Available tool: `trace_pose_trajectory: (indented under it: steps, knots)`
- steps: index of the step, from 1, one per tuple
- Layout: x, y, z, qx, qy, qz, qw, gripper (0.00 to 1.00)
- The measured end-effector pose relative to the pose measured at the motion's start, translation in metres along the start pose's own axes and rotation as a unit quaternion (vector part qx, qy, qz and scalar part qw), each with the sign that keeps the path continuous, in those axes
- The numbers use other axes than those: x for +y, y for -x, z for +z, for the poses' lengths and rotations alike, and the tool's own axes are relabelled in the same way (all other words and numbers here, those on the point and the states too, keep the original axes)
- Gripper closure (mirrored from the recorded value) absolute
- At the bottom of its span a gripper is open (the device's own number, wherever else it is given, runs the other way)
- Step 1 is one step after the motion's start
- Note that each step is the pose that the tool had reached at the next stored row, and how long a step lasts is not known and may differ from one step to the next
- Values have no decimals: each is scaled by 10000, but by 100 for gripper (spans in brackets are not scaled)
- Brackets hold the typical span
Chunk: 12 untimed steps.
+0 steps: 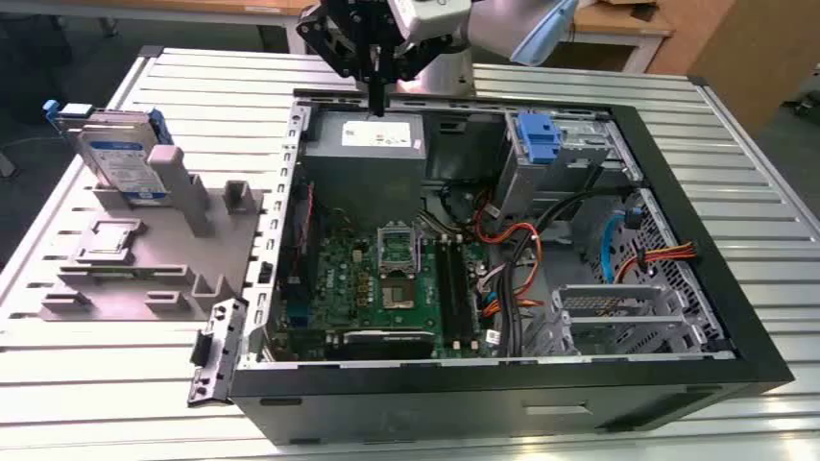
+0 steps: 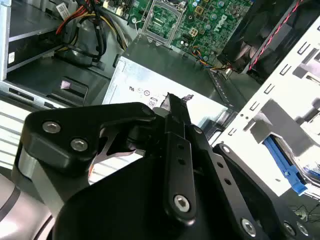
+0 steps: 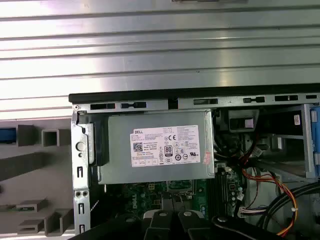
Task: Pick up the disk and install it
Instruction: 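Reach for the disk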
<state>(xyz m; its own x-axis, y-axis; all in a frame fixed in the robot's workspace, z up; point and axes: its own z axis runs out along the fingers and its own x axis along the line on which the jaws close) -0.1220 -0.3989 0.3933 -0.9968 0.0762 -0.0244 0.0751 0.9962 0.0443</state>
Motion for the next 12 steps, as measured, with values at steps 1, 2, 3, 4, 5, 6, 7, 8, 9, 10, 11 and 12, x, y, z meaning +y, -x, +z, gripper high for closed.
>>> trace_pose_trajectory:
  steps: [1, 2, 3, 4, 5, 6, 7, 8, 9, 10, 11, 12]
  knots:
    - [0, 0, 0, 0, 0, 0, 10000, 90]
    - [0, 0, 0, 0, 0, 0, 10000, 90]
    - [0, -1, 0, 0, 0, 0, 10000, 90]
    - [0, -2, 0, 0, 0, 0, 10000, 90]
    - [0, -3, 0, 0, 0, 0, 10000, 90]
    - [0, -6, 0, 0, 0, 0, 10000, 90]
    - [-1, -9, 0, 0, 0, 1, 10000, 90]
    - [-1, -12, 0, 0, 1, 0, 10000, 90]
    - [-1, -15, 0, 0, 0, 1, 10000, 90]
    - [-1, -17, 0, 0, 0, 0, 10000, 90]
    - [-2, -23, -1, 0, 0, 0, 10000, 90]
    - [-2, -24, -1, 0, 0, 0, 10000, 90]
